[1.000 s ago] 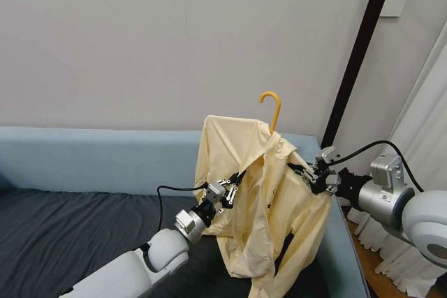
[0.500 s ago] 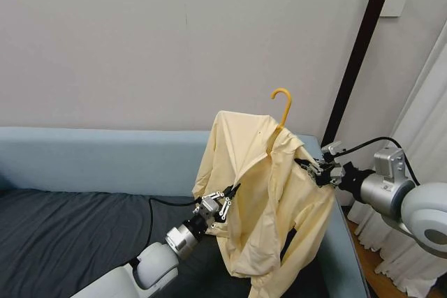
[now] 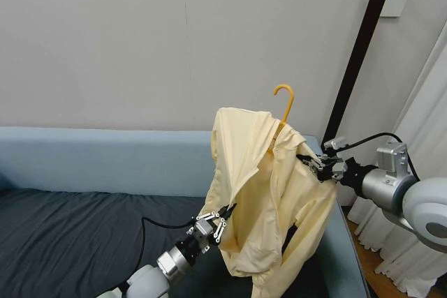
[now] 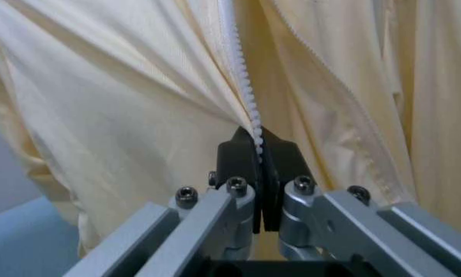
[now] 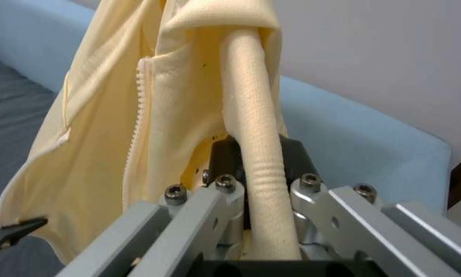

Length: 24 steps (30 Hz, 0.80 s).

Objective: Pick up the clothes from the sofa and hang them on the clothes hanger.

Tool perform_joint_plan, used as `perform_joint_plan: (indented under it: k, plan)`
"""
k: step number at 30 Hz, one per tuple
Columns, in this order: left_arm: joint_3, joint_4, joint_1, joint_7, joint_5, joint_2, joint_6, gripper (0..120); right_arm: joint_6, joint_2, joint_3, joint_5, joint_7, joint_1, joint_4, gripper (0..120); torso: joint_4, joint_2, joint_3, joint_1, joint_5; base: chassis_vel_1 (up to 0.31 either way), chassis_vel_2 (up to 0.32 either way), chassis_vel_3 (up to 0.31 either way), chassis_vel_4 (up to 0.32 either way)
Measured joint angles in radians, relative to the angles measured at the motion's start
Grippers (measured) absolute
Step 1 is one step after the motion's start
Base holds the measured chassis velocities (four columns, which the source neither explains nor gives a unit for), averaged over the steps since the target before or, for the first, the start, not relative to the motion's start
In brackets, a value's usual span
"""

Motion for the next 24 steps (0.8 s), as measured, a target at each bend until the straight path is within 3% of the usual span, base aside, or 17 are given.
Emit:
perform_joint_plan:
  k: [9,12,17,24]
  plan:
    - [-0.013,0.002,0.025,-0.020,0.016,0.003,-0.010,0,0.006,-0.017,0.006,-0.020,-0.008,-0.006,0.015,4,-0.0001,0.000,0.000,0.000,0.0000,0.000,0.000,0.000,0.000]
    - [-0.013,-0.019,0.028,-0.072,0.017,0.003,0.004,1,0.007,-0.023,0.006,-0.033,-0.015,-0.007,0.023,4,0.0000,0.000,0.000,0.000,0.0000,0.000,0.000,0.000,0.000]
    - [-0.021,-0.070,0.035,-0.121,0.028,0.022,0.025,22,0.008,-0.028,0.010,-0.054,-0.016,-0.019,0.039,4,-0.0002,0.000,0.000,0.000,0.0001,0.000,0.000,0.000,0.000]
    - [-0.124,-0.144,0.144,-0.158,0.035,0.048,0.026,46,-0.001,-0.043,0.033,-0.025,0.044,-0.023,0.054,4,-0.0001,0.000,0.000,0.000,0.0001,0.000,0.000,0.000,0.000]
